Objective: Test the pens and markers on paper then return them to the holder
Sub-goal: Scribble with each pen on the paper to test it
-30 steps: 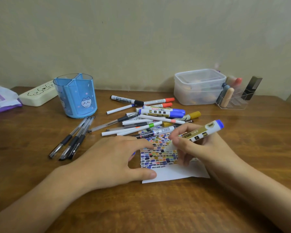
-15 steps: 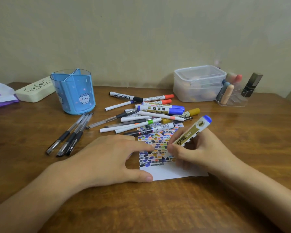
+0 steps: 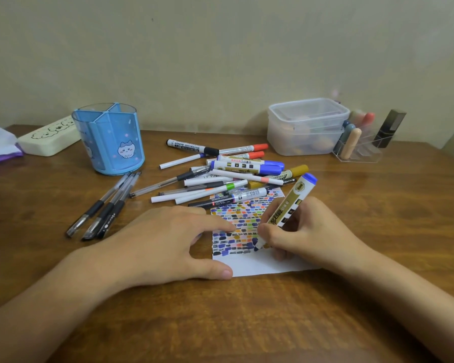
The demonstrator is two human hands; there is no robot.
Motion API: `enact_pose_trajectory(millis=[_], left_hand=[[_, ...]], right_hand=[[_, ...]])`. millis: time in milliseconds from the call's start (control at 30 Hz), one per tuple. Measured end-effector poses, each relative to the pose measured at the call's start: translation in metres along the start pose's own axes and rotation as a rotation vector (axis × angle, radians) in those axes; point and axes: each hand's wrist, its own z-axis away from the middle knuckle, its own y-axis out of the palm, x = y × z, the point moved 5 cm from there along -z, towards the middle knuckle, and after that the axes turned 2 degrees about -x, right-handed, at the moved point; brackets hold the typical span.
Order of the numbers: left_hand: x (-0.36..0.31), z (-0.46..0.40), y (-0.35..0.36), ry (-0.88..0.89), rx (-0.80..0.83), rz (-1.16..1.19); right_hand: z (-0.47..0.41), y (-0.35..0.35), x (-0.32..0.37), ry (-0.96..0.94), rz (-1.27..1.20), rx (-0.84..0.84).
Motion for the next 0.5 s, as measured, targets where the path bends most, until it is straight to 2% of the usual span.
enact_pose_trajectory(millis=[500], left_hand=[[-0.0033, 0.0012, -0.0018, 0.011, 0.007, -0.001]], right_hand=[[0.0005, 0.0017, 0.0039, -0.061, 0.076, -0.031]])
